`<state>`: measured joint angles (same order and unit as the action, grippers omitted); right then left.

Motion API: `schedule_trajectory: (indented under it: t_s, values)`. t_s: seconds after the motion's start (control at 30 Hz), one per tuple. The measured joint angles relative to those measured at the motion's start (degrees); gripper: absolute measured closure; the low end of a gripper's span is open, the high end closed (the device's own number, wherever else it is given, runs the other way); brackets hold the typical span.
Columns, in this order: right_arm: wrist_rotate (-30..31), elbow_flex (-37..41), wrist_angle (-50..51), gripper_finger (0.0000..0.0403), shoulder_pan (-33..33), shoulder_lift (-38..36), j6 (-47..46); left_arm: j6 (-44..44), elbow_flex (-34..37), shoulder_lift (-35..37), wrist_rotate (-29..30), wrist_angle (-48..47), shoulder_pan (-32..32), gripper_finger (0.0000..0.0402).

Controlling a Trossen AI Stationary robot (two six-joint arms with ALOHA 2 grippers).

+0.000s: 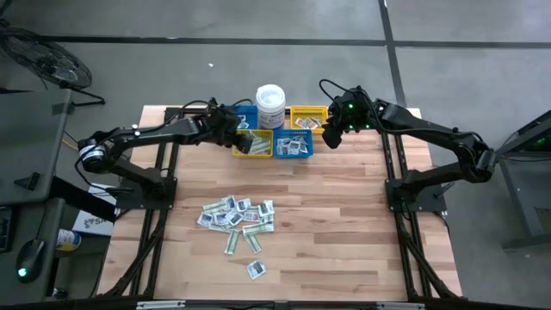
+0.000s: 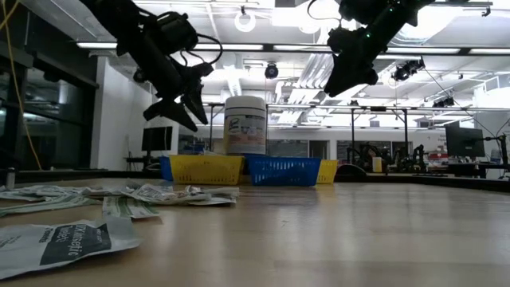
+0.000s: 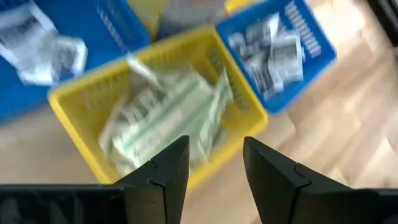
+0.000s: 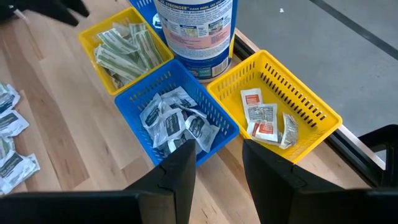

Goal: Pick & Place First Aid Supplies
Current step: Put the green bandage pad into the left yellow bin

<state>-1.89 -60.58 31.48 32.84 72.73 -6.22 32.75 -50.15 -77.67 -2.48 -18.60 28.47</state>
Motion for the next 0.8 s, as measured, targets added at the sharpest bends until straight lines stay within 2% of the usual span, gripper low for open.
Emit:
schedule_trajectory:
  t_s: [0.13, 0.57, 0.8]
  values:
    - [0.0, 0.0, 0.0, 0.0277, 0.0, 0.0, 0.0, -1.5, 0.1, 2.2, -2.1, -4.4, -1.2, 0.0250]
    - [0.0, 0.0, 0.0, 0.0277, 0.0, 0.0, 0.0, -2.5, 0.2, 7.2, 1.8, -23.2, -13.9, 0.0250]
    - [0.0, 0.0, 0.0, 0.0277, 0.0, 0.0, 0.1, 3.2, 6.0, 7.2, -1.2, -27.0, -21.2, 0.0250]
